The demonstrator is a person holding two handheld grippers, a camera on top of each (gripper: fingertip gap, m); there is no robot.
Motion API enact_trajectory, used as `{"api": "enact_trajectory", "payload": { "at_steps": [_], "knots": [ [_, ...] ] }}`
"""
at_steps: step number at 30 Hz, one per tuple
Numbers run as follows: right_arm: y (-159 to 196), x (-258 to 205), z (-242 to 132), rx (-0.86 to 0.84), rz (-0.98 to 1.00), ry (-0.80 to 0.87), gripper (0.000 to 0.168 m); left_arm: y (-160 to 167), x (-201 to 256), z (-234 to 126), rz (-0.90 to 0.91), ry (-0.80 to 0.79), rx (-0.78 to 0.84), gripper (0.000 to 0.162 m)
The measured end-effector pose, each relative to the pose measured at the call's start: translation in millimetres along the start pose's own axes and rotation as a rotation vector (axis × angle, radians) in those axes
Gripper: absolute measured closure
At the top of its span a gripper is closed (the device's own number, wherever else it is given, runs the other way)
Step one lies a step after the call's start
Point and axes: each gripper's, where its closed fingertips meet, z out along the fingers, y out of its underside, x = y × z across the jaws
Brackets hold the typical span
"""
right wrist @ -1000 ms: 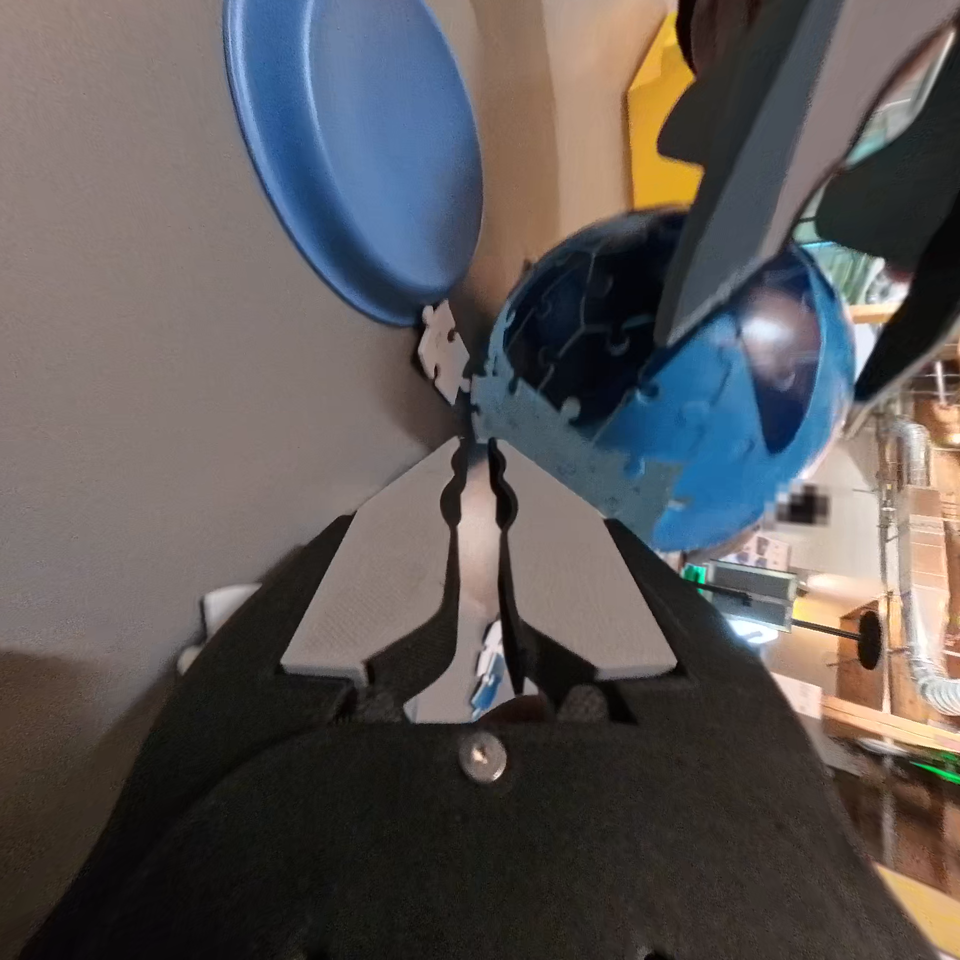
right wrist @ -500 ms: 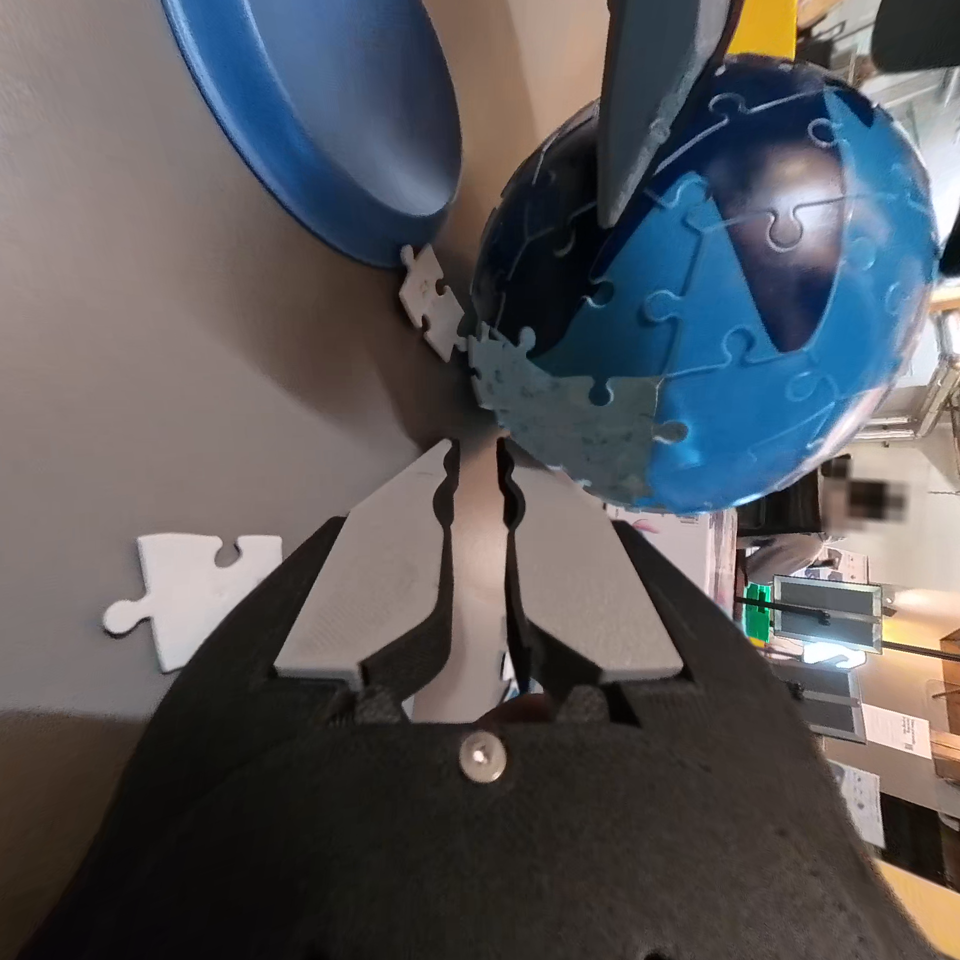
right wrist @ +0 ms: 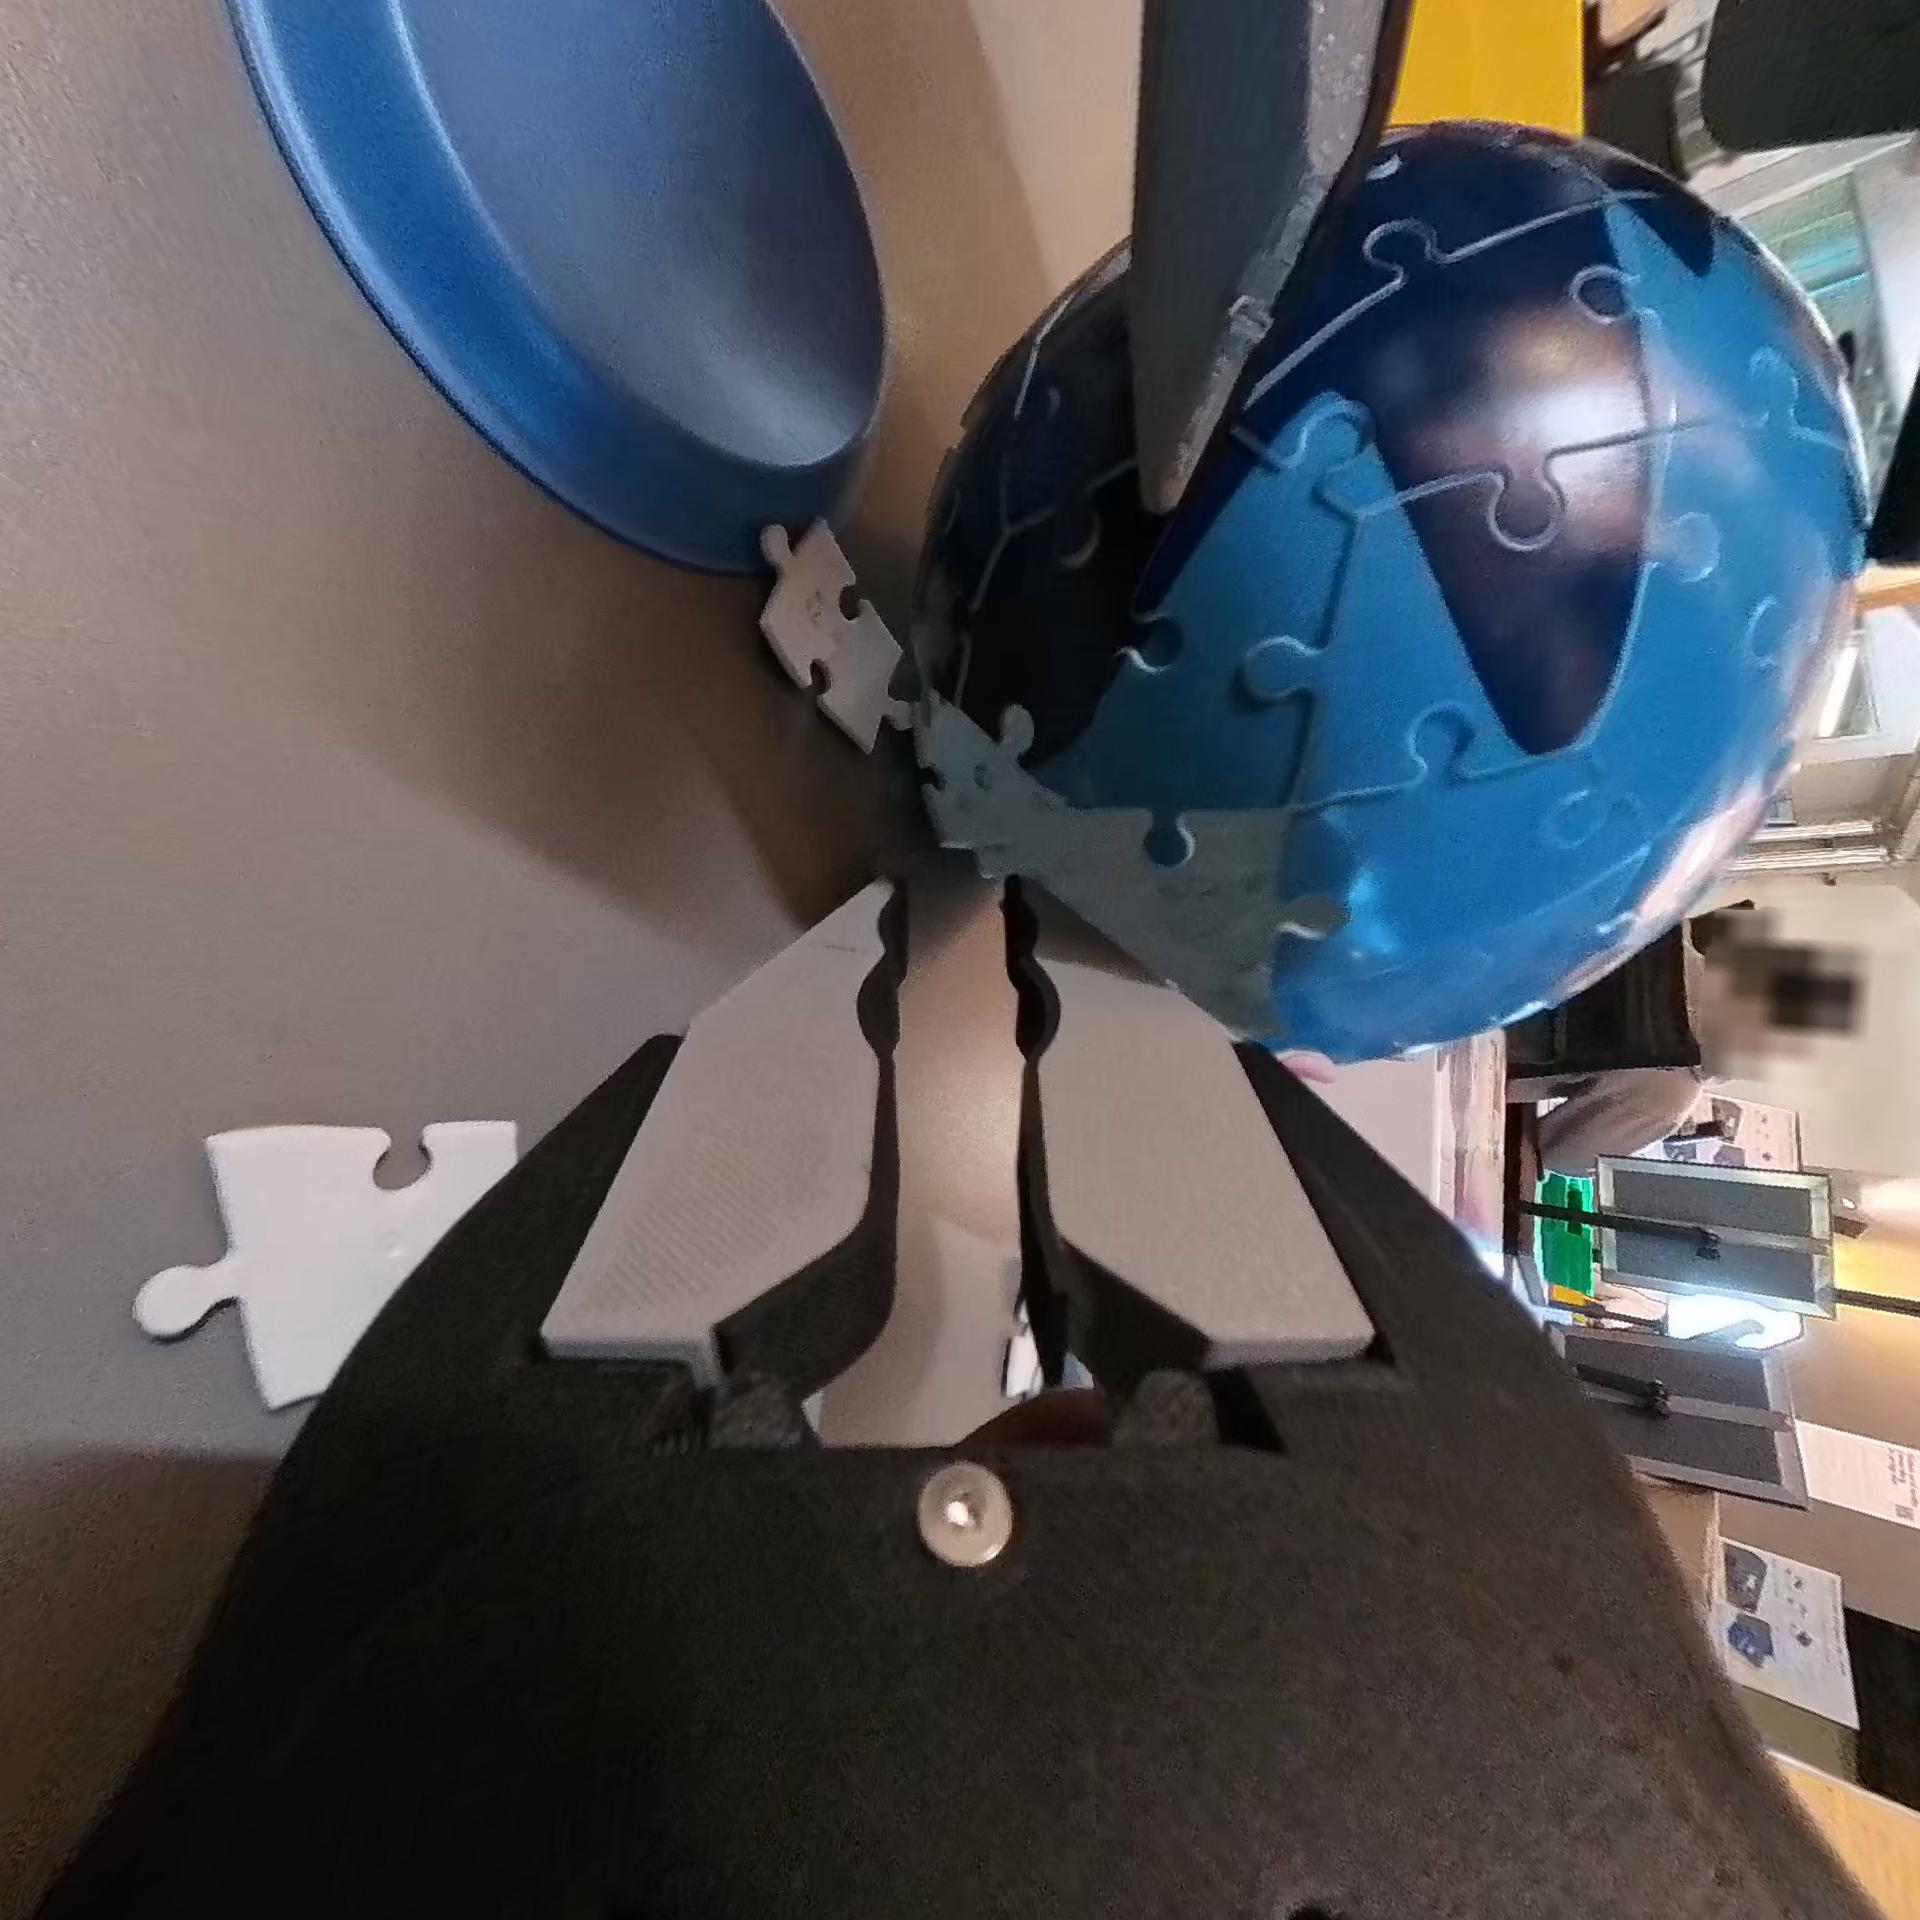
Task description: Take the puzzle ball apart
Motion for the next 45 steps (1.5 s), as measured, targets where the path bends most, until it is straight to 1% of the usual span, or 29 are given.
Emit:
{"api": "enact_trajectory", "payload": {
  "at_steps": [3, 6, 7, 12, 14, 20, 23, 25, 27, 29, 35, 37, 40, 43, 45],
  "knots": [
    [-5.4, -0.2, 3.9, 0.007, 0.026, -0.016, 0.155, 0.9, -0.9, -0.6, -0.006, 0.007, 0.002, 0.085],
    [-8.6, -2.7, 9.3, 0.003, 0.041, -0.031, 0.164, 2.2, -2.2, -1.4, -0.018, 0.014, 0.003, 0.085],
    [-9.0, -2.7, 10.5, 0.002, 0.043, -0.029, 0.165, 2.5, -2.7, -1.7, -0.021, 0.016, 0.003, 0.085],
    [-12.1, -2.4, 11.2, 0.005, 0.071, -0.035, 0.164, 2.9, -3.2, -0.9, -0.017, 0.022, 0.000, 0.085],
    [-13.6, -1.7, 8.7, 0.008, 0.069, -0.028, 0.158, 2.9, -3.4, -0.5, -0.016, 0.024, -0.001, 0.085],
    [-15.2, -2.4, 2.6, -0.005, 0.059, -0.015, 0.155, 4.2, -4.5, -0.5, -0.013, 0.026, -0.006, 0.085],
    [-6.7, 4.1, 2.4, -0.045, -0.034, 0.039, 0.153, 5.5, -4.9, -3.4, -0.015, 0.031, 0.003, 0.085],
    [-1.8, 6.7, 2.1, -0.054, -0.058, 0.036, 0.147, 8.1, -7.3, -6.2, -0.036, 0.037, 0.010, 0.085],
    [-2.4, 5.3, 0.4, -0.038, -0.087, 0.013, 0.147, 10.3, -9.4, -7.8, -0.053, 0.046, 0.011, 0.085],
    [-5.1, 7.5, 1.2, -0.035, -0.180, 0.046, 0.145, 11.3, -10.7, -8.0, -0.059, 0.054, 0.014, 0.085],
    [0.4, 11.7, 14.4, -0.130, -0.365, 0.095, 0.156, 13.8, -15.3, -6.3, -0.094, 0.072, 0.039, 0.085],
    [0.8, 10.8, 15.3, -0.141, -0.396, 0.083, 0.160, 14.6, -15.9, -6.9, -0.098, 0.076, 0.042, 0.085],
    [0.4, 10.4, 16.9, -0.154, -0.460, 0.076, 0.162, 14.4, -15.2, -7.5, -0.091, 0.081, 0.041, 0.085],
    [-4.1, 8.9, 17.7, -0.142, -0.482, 0.073, 0.162, 13.5, -13.8, -7.5, -0.077, 0.084, 0.041, 0.085],
    [-5.8, 8.2, 16.0, -0.147, -0.495, 0.077, 0.159, 12.5, -12.5, -7.2, -0.063, 0.083, 0.042, 0.085]
  ]
}}
